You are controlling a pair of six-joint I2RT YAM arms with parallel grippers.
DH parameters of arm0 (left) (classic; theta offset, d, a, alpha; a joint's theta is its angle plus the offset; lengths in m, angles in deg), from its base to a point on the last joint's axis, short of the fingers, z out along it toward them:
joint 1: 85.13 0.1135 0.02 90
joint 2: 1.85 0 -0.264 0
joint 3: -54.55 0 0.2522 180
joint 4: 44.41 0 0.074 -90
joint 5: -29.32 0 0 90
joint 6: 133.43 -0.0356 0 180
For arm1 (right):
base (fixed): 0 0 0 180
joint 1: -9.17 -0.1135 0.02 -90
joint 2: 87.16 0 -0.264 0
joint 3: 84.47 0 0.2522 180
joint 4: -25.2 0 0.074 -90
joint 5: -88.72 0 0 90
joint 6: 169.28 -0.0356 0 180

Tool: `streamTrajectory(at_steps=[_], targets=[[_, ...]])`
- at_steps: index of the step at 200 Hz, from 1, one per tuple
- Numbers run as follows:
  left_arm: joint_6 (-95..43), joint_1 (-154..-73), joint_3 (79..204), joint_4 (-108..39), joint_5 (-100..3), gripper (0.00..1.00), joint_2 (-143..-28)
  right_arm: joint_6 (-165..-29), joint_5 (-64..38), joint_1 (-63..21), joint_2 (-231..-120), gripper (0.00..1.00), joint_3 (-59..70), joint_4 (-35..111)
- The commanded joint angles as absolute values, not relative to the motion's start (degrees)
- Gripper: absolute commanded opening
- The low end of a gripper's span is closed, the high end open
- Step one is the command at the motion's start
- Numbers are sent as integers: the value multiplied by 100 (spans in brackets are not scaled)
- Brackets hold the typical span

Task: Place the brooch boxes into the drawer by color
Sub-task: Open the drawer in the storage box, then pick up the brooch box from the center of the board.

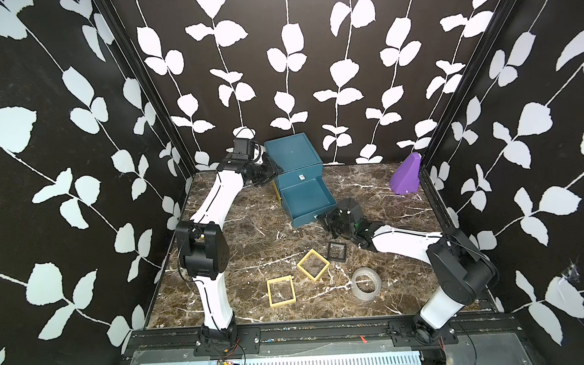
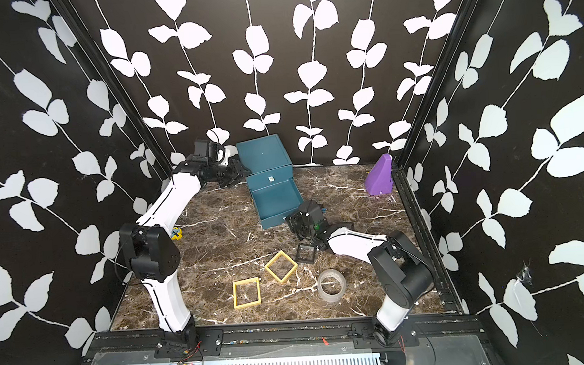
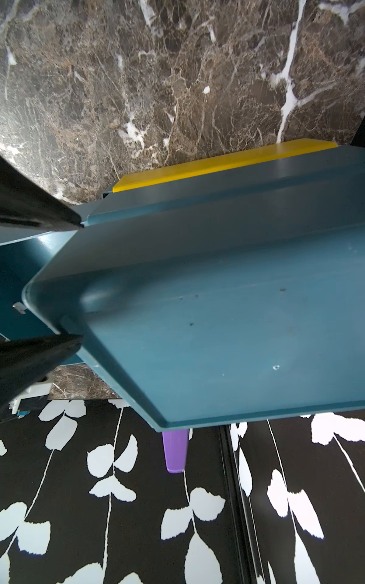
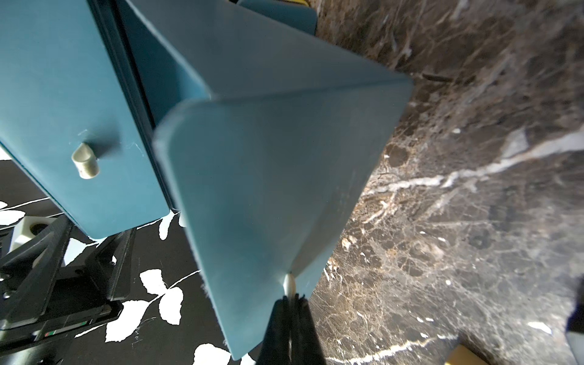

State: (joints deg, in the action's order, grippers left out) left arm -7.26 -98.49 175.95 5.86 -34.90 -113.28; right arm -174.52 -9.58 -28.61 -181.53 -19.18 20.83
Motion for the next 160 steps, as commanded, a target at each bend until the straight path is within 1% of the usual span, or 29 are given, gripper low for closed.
streamTrajectory(at_steps=[1,55,70,84,88,100,123,144,160], targets=[[-832,-9821,17730,639,-3450,50,-11260,-18001,-948,-2957,-17944,0,-2042,2141],[-814,-9822,17695,609,-3453,52,-11222,-17991,-933,-2992,-18024,0,-2044,2160],[-818,-9822,17695,637,-3484,53,-11168,-17951,-876,-2990,-17961,0,-2035,2225],[-841,-9822,17695,669,-3525,56,-11081,-17807,-840,-2994,-17937,21,-1970,2491],[-854,-9820,17698,677,-3549,57,-11048,-17767,-818,-2994,-17740,26,-1958,2559],[-887,-9822,17706,725,-3645,59,-10937,-17683,-747,-2989,-17603,39,-1930,2747],[-989,-9822,17717,839,-3894,62,-10657,-17361,-595,-2973,-17308,52,-1773,3346],[-1053,-9816,17646,942,-4071,63,-10394,-17024,-443,-2944,-16999,61,-1617,3984],[-1076,-9822,17503,951,-4180,63,-10143,-16745,-364,-2884,-16772,65,-1503,4474]])
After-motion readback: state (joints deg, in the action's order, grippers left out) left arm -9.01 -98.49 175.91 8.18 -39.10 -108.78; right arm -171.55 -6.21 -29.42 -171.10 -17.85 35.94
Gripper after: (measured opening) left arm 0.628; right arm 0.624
